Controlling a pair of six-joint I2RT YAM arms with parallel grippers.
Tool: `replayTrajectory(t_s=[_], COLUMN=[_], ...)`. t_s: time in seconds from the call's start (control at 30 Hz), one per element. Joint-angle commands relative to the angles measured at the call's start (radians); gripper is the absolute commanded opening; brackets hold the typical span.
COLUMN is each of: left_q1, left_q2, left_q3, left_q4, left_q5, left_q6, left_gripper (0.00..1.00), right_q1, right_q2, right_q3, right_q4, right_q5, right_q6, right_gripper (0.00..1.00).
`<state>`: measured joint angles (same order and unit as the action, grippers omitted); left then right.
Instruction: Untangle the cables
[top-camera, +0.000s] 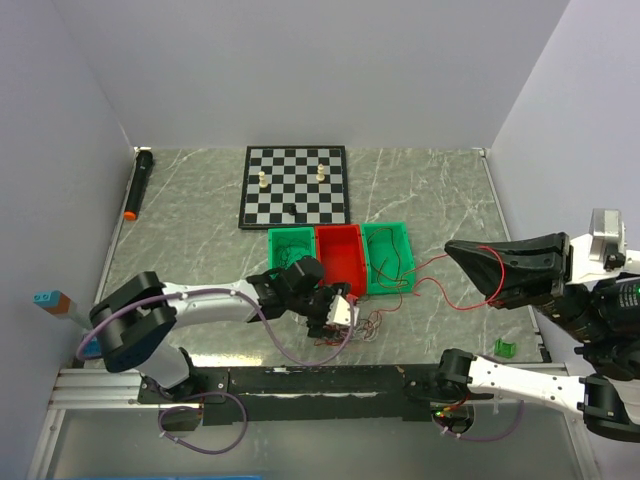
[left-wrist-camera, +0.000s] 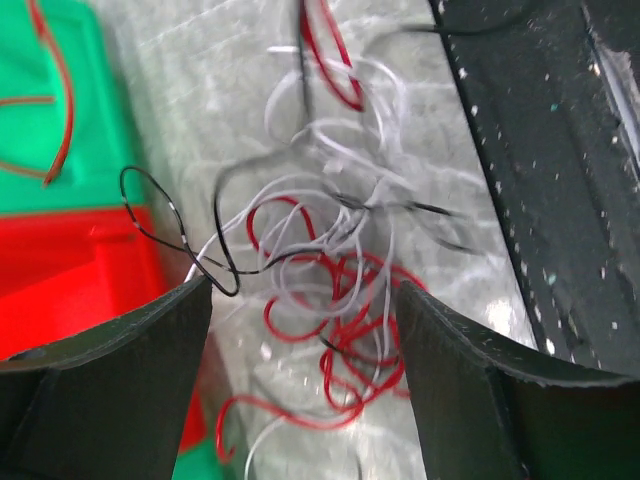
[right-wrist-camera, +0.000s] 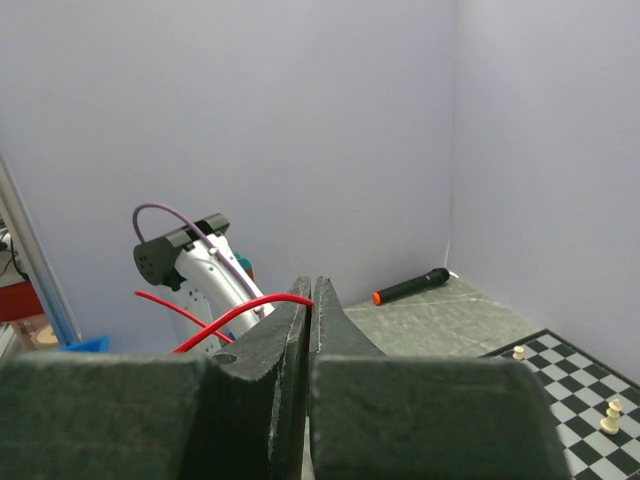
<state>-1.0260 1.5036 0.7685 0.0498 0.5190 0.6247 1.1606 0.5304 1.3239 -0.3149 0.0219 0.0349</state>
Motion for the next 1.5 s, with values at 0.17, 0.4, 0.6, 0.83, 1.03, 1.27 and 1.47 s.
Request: replayTrajectory(t_s=[0.17, 0.4, 0.6, 0.83, 1.03, 1.27, 1.47], left_q1=[-0.068, -0.045, 0.047, 0.224, 0.228, 0.228, 0.227], left_q2=[0.112, -0.034, -0.229, -0.440, -0.493, -0.485, -0.517], left_q3=[0.138, 0.060, -0.023, -0.149, -0.228, -0.255, -0.245], left_q4=[0.072, -0.184, -0.600, -0.876, -0.812, -0.763, -0.745], left_q5=[0.023, -0.017, -0.033, -0.158, -0.201, -0.277, -0.283], left_q6=[0.003, 0.113, 0.274, 0.507, 0.512, 0.494, 0.454], left_gripper=[0.62, 0.01, 0.01, 0.01, 0.01, 0.01, 0.01], right_q1=[0.005, 0.005, 0.005, 0.005, 0.005, 0.005, 0.005], right_q2=[-0.015, 0.017, 0.091, 0.178, 0.236, 0.339, 0.439], right_q3=[0.027, 0.122, 0.211, 0.261, 0.354, 0.555, 0.666], right_q4=[0.045, 0.034, 0.042, 0.166, 0.304, 0.384, 0.387], right_q5=[-0.024, 0.116, 0.271, 0.516, 0.558, 0.575, 0.581], right_q6=[-0.026, -0.107, -0.240, -0.469, -0.616, -0.748, -0.817], right_gripper=[0.00, 0.00, 0.00, 0.00, 0.00, 0.00, 0.00])
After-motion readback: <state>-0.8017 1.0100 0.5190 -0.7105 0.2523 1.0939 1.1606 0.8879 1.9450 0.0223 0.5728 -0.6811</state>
